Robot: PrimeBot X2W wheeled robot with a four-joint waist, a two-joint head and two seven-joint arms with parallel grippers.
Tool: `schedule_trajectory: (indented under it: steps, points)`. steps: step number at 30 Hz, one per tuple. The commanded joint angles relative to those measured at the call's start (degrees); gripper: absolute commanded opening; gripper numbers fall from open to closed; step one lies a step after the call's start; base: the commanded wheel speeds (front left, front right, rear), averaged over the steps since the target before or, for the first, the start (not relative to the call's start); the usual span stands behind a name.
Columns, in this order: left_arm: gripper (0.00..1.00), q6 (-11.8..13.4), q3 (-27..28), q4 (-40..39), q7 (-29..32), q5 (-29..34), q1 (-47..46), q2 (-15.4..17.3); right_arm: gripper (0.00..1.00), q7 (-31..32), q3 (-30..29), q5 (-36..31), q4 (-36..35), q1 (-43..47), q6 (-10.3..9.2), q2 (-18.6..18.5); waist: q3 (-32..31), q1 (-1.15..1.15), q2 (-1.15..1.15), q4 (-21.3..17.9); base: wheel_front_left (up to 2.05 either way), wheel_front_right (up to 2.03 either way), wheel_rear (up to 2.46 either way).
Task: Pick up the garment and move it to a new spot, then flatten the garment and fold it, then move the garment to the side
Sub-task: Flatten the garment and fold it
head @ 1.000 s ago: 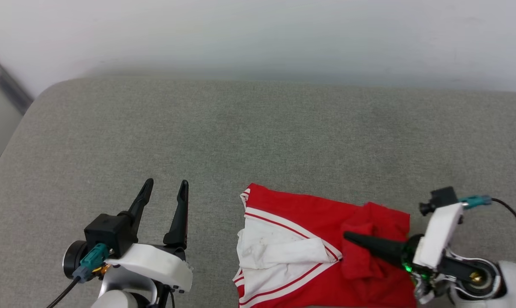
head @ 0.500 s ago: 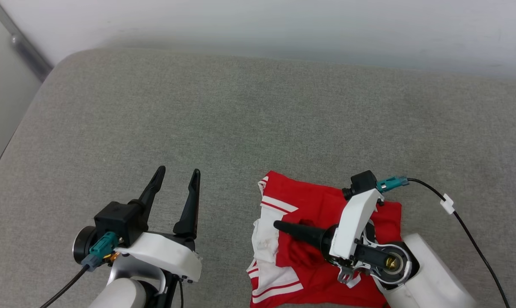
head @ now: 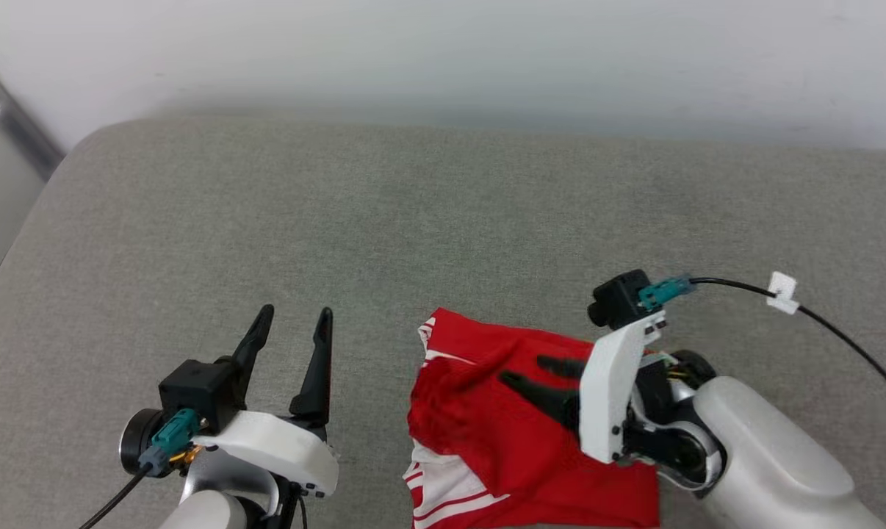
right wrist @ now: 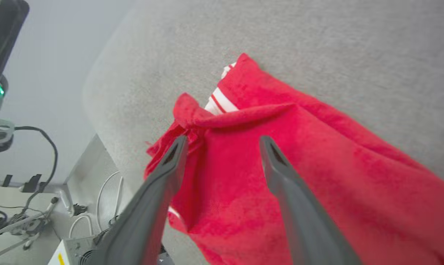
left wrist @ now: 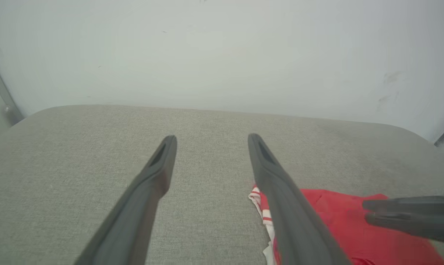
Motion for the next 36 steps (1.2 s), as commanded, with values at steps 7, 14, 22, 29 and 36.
schedule_trajectory:
  steps: [7,14,22,29,36]
  points:
    - [1.0,1.1,0.84,-0.23,-0.53,-0.61,1.98,0.76,1.0,-10.51,-6.28,-14.4,0.98,1.1,-0.02,-6.64,-1.73,0.0,0.0,-2.8,0.0,0.0,0.0]
    - [1.0,2.84,2.19,0.29,-1.57,-1.09,4.49,1.21,1.0,-21.25,-24.63,-29.12,-2.72,8.82,-0.02,-6.95,-3.35,0.0,0.0,-5.03,0.0,0.0,0.0]
    - [1.0,4.68,3.62,0.13,-3.75,-0.36,7.94,2.3,1.0,-26.58,-39.17,-38.86,-17.5,21.32,-0.02,1.82,-5.82,0.0,0.0,-5.74,0.0,0.0,0.0]
    - [1.0,5.44,3.61,-0.38,-4.89,0.77,9.99,2.65,1.0,-25.04,-39.82,-41.36,-26.64,30.94,-0.02,6.97,-7.1,0.0,0.0,-6.25,0.0,0.0,0.0]
    - [1.0,5.48,3.71,0.53,-5.36,0.63,11.02,2.71,1.0,-24.36,-40.19,-42.76,-30.11,35.02,-0.02,9.14,-7.45,0.0,0.0,-6.95,0.0,0.0,0.0]
